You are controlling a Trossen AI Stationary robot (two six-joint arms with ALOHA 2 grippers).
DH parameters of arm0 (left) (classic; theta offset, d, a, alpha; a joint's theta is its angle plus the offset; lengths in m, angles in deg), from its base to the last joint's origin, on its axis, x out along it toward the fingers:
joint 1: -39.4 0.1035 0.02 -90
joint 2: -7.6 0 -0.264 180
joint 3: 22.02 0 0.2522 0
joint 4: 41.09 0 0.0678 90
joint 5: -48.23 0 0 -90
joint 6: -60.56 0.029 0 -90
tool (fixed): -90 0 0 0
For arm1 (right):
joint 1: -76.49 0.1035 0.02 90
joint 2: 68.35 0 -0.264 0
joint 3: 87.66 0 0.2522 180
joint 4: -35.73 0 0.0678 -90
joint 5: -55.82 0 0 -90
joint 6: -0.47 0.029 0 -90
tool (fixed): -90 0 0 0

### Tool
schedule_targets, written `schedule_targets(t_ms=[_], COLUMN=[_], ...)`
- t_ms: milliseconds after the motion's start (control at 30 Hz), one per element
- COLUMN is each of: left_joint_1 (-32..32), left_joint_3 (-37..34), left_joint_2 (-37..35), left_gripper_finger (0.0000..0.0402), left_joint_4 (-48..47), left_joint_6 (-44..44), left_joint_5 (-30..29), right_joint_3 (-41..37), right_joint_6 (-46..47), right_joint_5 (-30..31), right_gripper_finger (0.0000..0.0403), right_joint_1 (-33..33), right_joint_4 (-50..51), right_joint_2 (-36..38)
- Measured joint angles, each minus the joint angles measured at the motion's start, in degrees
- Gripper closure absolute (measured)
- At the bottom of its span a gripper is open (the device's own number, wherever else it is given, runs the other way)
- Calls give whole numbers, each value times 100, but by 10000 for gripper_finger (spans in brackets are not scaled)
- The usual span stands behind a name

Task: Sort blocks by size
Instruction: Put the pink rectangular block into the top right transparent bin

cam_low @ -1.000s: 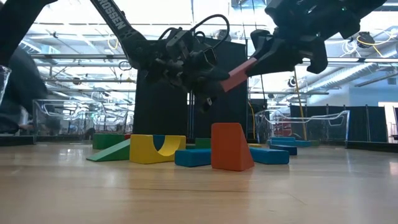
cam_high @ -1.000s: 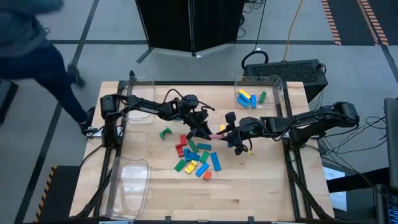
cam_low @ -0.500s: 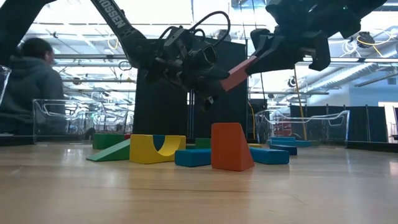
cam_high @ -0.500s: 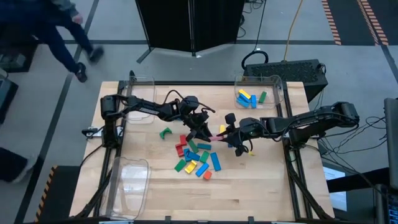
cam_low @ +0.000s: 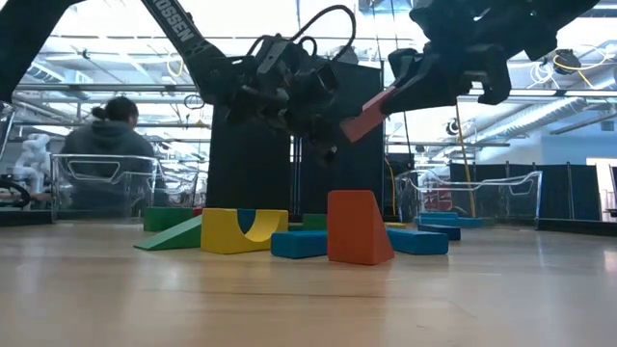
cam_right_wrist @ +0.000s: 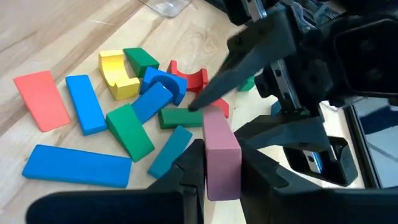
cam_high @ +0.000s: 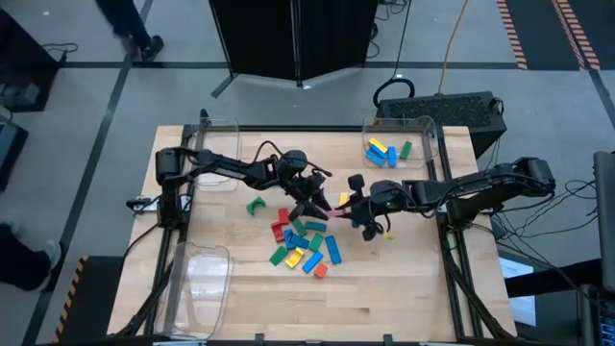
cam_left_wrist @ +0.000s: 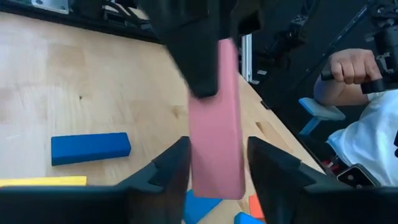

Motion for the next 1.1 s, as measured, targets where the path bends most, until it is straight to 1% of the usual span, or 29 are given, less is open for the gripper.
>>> schedule_targets(t_ms=[167,300,400,467,533,700,767,900,1000,1100], left_joint_1=[119,335,472,510,510,421,357,167,48,-31], left_joint_3=[0,0,0,-1,-47,-93,-92,-87,-96,-96], left_joint_2=[0,0,-86,-184,-357,-843,-1027,-1284,-1380,-1409], left_gripper_finger=[183,172,171,171,171,171,171,171,171,171], left_joint_4=[-46,-130,-412,-635,-943,-1661,-1975,-2290,-2448,-2563], left_joint_6=[-93,-411,-455,-257,-31,608,791,988,1028,1026], left_joint_5=[127,255,271,128,-164,-1227,-1645,-2451,-2906,-3200], right_joint_3=[-1,-1,-1,-1,-1,-1,-3,-1,-1,-1], right_joint_6=[39,208,481,715,979,1537,1751,2130,2418,2715], right_joint_5=[10,63,543,846,978,1064,1341,2028,2295,2621], right_gripper_finger=[345,345,345,344,344,344,344,344,344,344], right_joint_1=[2,-2,-11,-62,-135,-389,-468,-596,-702,-818], right_joint_4=[66,157,331,583,853,1375,1449,1651,1851,1989], right_joint_2=[3,75,229,396,593,1165,1362,1709,1902,2035])
